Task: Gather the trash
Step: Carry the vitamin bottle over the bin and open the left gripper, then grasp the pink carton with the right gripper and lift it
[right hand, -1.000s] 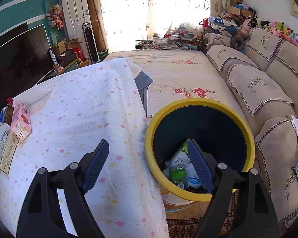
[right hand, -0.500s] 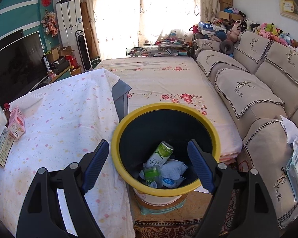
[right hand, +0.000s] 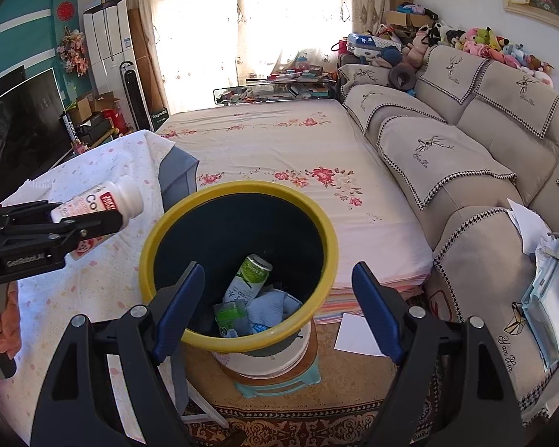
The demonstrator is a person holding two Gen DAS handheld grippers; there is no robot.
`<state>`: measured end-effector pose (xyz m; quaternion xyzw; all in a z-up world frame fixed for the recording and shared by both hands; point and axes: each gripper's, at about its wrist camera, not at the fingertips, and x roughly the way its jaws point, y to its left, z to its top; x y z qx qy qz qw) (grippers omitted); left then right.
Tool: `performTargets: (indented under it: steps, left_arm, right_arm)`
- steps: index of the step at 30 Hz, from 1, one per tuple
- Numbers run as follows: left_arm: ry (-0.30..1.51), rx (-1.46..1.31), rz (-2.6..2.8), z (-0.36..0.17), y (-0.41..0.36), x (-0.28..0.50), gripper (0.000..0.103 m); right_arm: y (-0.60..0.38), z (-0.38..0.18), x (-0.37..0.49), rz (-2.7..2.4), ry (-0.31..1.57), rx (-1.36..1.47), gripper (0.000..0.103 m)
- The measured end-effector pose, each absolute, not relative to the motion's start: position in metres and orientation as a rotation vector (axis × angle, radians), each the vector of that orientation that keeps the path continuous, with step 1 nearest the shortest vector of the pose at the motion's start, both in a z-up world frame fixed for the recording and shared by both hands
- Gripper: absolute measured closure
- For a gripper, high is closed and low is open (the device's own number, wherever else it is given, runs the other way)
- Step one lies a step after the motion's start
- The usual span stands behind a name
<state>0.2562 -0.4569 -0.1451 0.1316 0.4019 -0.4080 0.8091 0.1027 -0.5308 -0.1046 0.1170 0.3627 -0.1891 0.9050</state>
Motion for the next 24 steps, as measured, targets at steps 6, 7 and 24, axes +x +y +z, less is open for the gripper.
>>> performTargets:
  steps: [6,7,24]
  left_arm:
    - [0.908,0.31,-0.835,-0.166,-0.504,0.272,0.045]
    - [0.907,0.308,-0.819,-0.166,-0.506,0.273,0.025]
    - [0.674,0.172,-0.664,-0.072,-0.298,0.207,0.007]
  right_arm:
    - [-0.544,-0.112,0.092,-0.413,0.75,0.269,0.026]
    - [-0.545,-0.113,0.091,-0.413,0.752,0.272,0.026]
    - [-0.489,-0.109,0.111,-0.325,0.764,0.242,0.026]
